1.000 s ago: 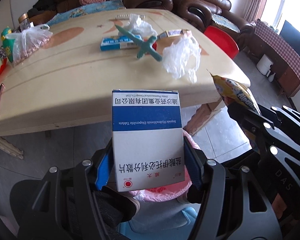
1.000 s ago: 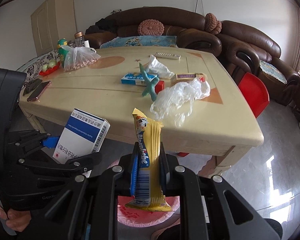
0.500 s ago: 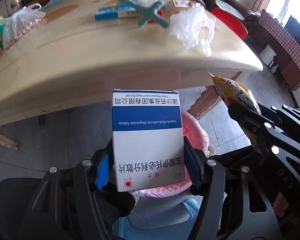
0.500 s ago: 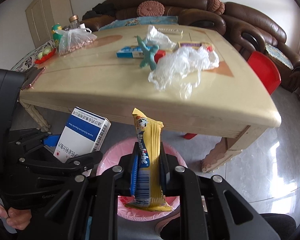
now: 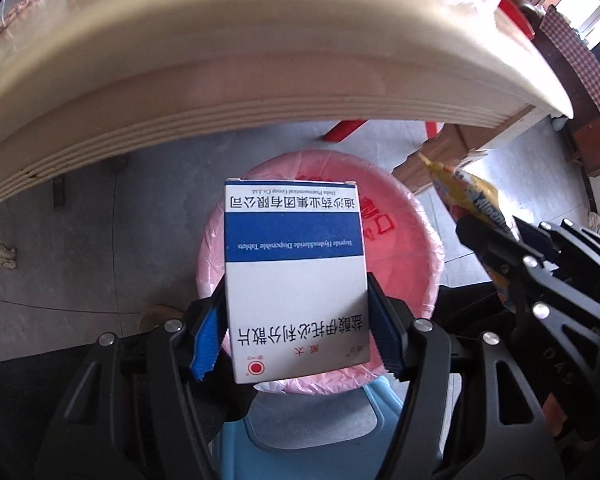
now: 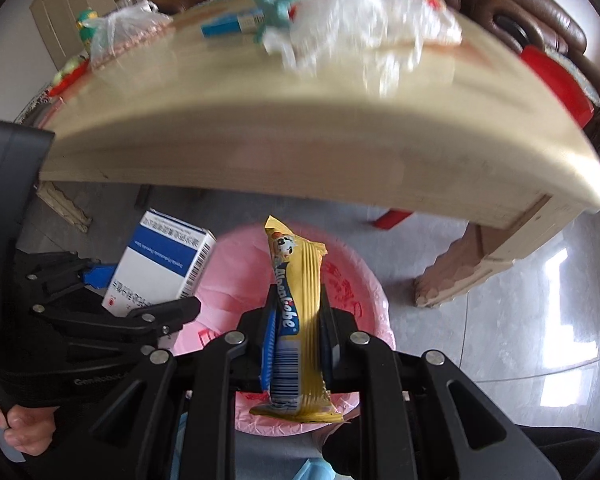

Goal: Collect trash
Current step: 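Lift the medicine box and snack bar and carry both over the pink trash bin, then open the left tool and the right tool to drop both items into the bin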

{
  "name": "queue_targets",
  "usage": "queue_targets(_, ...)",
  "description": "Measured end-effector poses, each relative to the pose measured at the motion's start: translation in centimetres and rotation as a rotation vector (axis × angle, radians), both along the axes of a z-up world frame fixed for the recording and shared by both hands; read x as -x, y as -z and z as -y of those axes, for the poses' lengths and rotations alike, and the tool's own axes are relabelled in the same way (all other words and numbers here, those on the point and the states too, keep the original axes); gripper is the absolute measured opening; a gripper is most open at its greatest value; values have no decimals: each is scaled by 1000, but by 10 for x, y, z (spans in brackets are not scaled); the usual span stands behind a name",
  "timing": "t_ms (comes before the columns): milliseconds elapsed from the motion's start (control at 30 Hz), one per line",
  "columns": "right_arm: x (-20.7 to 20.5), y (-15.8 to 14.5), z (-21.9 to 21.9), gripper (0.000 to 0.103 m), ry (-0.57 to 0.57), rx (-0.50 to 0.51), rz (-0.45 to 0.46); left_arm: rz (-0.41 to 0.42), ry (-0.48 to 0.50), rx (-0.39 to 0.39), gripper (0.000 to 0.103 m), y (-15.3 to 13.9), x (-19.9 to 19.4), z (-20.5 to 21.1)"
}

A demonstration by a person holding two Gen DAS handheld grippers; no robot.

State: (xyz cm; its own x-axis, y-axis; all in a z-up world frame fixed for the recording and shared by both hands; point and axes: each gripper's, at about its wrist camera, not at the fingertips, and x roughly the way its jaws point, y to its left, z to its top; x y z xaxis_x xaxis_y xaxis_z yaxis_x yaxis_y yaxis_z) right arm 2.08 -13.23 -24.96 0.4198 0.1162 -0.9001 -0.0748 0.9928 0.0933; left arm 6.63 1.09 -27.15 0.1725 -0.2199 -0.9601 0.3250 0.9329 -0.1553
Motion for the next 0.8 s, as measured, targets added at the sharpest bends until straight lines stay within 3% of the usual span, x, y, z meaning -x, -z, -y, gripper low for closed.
queue_targets(400, -17, 75, 3, 18, -20, 0, -175, -135, -24, -61, 62, 61, -23, 6)
queue_targets(800, -28, 121, 4, 18, -20, -18, -299, -241, 4, -96, 62, 110, -30, 17)
